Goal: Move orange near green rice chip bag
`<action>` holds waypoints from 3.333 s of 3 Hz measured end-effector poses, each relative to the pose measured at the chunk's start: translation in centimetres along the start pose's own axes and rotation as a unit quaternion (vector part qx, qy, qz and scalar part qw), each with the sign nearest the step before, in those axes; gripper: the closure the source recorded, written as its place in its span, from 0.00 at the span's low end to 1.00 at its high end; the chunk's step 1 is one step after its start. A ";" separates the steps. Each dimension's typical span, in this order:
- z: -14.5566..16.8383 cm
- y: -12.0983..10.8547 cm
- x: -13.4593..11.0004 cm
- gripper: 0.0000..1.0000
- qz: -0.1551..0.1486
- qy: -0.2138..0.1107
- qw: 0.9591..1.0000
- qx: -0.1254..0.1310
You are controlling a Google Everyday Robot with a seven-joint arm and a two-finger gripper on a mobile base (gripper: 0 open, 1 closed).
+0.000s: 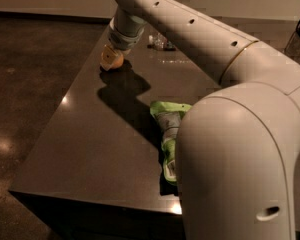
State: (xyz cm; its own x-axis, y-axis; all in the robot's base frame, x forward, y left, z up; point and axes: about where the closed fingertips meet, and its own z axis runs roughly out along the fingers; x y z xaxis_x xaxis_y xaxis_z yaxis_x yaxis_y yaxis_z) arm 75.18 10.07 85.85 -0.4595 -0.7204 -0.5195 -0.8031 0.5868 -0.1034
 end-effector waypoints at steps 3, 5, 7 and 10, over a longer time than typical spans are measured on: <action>-7.6 -2.3 4.0 1.00 -0.019 -0.007 1.000 0.002; -12.5 -3.1 12.7 1.00 -0.012 0.060 0.998 -0.009; -14.3 1.6 19.7 1.00 -0.008 0.087 0.995 -0.043; -15.3 3.8 23.0 0.41 -0.015 0.107 0.992 -0.057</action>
Offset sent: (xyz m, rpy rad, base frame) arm -0.0314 -0.0613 0.0609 0.0442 -0.0514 0.0528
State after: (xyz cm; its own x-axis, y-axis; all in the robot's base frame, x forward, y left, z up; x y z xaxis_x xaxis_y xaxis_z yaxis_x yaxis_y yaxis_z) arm 55.80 -9.91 86.51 -0.4945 -0.8065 -0.3241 -0.8500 0.5266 -0.0132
